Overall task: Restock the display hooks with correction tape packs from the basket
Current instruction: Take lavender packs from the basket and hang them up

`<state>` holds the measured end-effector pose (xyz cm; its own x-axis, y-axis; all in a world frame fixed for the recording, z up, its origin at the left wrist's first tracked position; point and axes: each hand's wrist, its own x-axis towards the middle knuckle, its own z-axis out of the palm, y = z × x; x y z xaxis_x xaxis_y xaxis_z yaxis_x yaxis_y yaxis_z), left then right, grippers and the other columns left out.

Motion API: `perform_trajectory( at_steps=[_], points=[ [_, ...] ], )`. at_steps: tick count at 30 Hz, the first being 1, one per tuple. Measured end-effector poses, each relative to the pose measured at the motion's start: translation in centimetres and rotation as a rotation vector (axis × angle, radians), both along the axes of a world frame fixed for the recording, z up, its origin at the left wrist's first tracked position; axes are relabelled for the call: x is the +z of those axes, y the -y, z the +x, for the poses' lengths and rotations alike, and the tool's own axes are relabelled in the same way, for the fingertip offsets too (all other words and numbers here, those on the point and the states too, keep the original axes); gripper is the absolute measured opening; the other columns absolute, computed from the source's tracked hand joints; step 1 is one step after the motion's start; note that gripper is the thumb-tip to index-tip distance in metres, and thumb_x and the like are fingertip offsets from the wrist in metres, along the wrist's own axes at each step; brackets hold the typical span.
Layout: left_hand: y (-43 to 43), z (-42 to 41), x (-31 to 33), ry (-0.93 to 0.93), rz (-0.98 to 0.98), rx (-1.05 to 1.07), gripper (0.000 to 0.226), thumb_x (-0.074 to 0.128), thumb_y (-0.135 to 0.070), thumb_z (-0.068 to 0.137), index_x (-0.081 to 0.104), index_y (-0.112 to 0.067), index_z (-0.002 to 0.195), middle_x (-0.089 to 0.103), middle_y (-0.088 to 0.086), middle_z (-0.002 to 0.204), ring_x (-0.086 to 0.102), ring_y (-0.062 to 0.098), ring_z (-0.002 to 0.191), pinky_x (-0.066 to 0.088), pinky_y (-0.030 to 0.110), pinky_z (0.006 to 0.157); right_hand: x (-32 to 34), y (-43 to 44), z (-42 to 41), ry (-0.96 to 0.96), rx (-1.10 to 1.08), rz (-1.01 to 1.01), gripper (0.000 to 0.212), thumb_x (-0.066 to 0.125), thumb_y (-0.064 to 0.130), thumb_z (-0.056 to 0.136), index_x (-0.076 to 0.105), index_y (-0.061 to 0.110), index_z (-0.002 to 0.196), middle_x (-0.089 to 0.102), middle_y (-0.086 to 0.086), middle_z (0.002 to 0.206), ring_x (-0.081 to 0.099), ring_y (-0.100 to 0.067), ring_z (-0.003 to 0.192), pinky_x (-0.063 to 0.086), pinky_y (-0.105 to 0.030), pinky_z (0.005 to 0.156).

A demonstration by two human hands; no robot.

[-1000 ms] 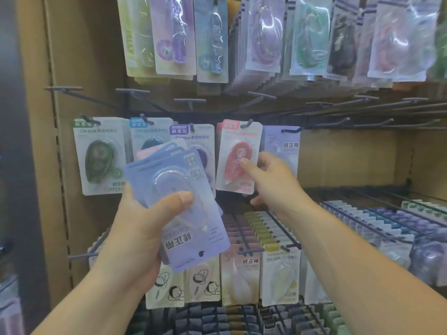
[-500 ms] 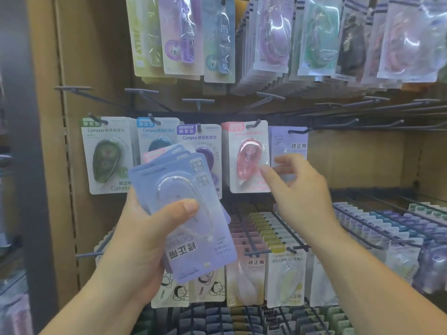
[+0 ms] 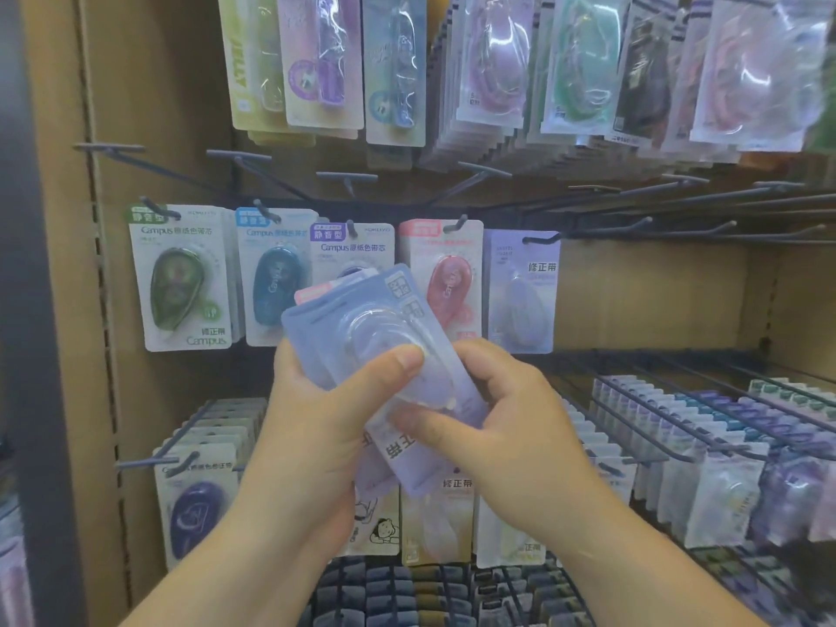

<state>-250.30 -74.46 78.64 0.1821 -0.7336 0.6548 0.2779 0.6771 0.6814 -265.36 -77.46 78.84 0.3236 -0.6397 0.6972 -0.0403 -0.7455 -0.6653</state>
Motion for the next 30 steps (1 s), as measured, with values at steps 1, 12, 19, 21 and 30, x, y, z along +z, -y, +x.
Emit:
perform_trajectory(
  at_steps=[1,12,19,21,30],
  points=[
    [0.1,-0.1,0.0,-0.006,-0.002,-0.001,0.067,0.082,-0.012,0.073,0.059,-0.005,0.135,0.073,0.021,0.104,0.074,0.036,0.091,0.061,0.04,0.068,-0.1,0.1,0.0,0.024,0.009,0.025,0.026,0.088,0.031,0.079,0.076,0.03,0.102,0.072,0.0,0.102,0.072,-0.018,0.093,0.06,-0.047,0.081],
    [0.4,-1.9,-0.9,-0.008,0.036,-0.075,0.083,0.076,-0.009,0.08,0.043,-0.024,0.154,0.072,0.01,0.134,0.07,0.033,0.122,0.063,0.05,0.089,-0.2,0.6,-1.3,0.256,0.141,0.195,0.031,0.072,0.035,0.083,0.07,0.02,0.11,0.078,-0.002,0.102,0.076,-0.021,0.095,0.063,-0.044,0.08],
    [0.8,-3.5,-0.7,-0.072,0.072,-0.033,0.08,0.075,-0.01,0.081,0.046,-0.035,0.151,0.076,0.002,0.127,0.075,0.027,0.113,0.065,0.04,0.073,-0.8,1.6,-2.2,0.304,0.23,0.281,0.024,0.058,0.024,0.099,0.06,0.018,0.122,0.075,-0.005,0.115,0.073,-0.025,0.105,0.06,-0.038,0.082],
    [0.9,-4.0,-0.8,-0.081,0.056,0.024,0.071,0.07,-0.016,0.08,0.051,-0.03,0.147,0.077,0.002,0.125,0.076,0.027,0.11,0.064,0.036,0.069,-0.8,1.7,-2.8,0.299,0.27,0.302,0.026,0.052,0.014,0.103,0.057,0.017,0.129,0.074,-0.006,0.12,0.071,-0.027,0.11,0.059,-0.044,0.09],
    [1.6,-3.2,-1.0,-0.128,0.079,0.271,0.074,0.089,-0.02,0.074,0.057,-0.026,0.14,0.074,0.002,0.122,0.073,0.019,0.108,0.061,0.05,0.087,0.1,3.8,-10.1,0.237,0.014,0.23,0.016,0.069,-0.006,0.089,0.072,0.006,0.099,0.077,-0.012,0.088,0.065,-0.025,0.068,0.051,-0.028,0.048]
  ],
)
